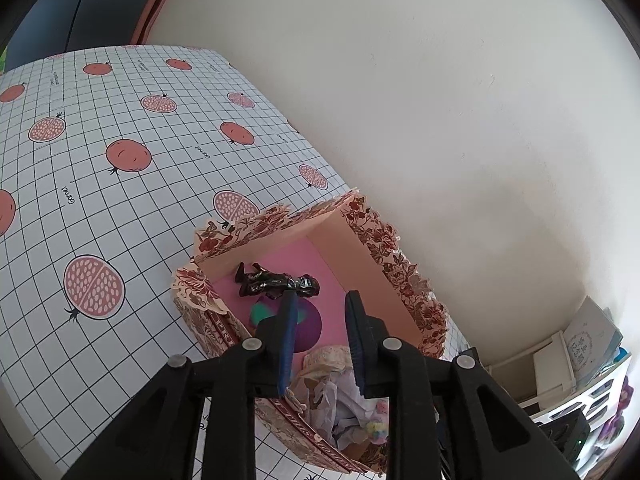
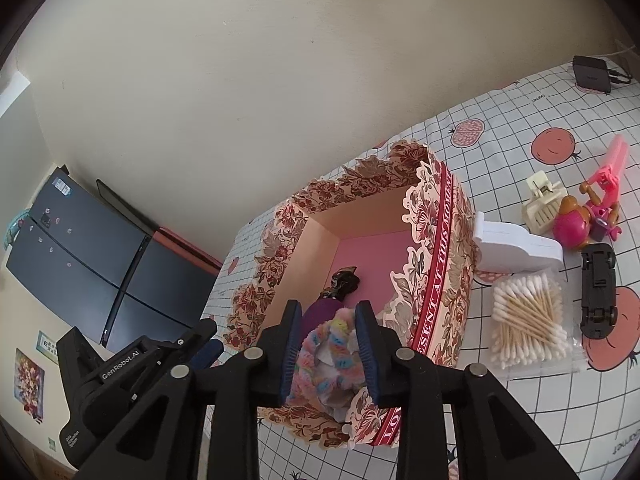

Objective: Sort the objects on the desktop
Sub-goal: 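Lower the green figure and rainbow ring into the box and open both tools, then withdraw both open tools from the gift box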

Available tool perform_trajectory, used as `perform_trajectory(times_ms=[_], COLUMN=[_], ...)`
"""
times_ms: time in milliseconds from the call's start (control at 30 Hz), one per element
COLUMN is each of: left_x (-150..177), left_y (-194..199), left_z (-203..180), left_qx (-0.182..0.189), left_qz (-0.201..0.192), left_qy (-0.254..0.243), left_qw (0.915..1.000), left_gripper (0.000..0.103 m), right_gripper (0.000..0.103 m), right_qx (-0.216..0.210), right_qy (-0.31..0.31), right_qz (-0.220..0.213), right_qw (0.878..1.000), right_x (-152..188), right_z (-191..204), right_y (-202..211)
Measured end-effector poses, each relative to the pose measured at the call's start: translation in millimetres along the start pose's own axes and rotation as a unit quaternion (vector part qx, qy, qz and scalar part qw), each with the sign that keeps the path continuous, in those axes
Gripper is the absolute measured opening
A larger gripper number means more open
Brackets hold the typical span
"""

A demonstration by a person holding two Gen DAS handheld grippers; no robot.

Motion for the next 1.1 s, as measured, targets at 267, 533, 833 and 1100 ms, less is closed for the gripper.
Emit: perform_trajectory(times_ms=[267, 533, 833, 1100], left_x=[4, 15, 19, 22], left_y=[-4, -10, -7, -2], left_z=[-9, -30, -53, -82], left_qx=[-0.006, -0.010, -0.018, -0.029], left_qz=[0.007, 0.027, 0.029, 0.012], left_qy=[-0.021, -0.063, -0.101, -0.147], left_qw=[0.9998, 0.9976, 0.9942, 0.9886], left_gripper=[0.046, 0.059, 0.060, 0.076], right_gripper=[0.037, 0.041, 0.041, 0.069], right_qx=[0.001, 0.012, 0.050, 0.100], right_qy=[-0.007, -0.012, -0.015, -0.021], right_qz=[-0.016, -0.034, -0.052, -0.091], right_qw=[1.000, 0.999, 0.997, 0.991], right_x=[-8, -20, -36, -61], right_z=[-4, -14, -40, -72], right_y=[9, 22, 44, 85])
Point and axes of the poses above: each gripper's, at about its wrist camera, not at the fingertips, and y roughly against the way its jaws point, z to its left, x to its underside, the point moved 10 cm from there along -y, roughly the way its jaws point, and after that the axes turned 2 degrees about z, right-handed, at the moved point
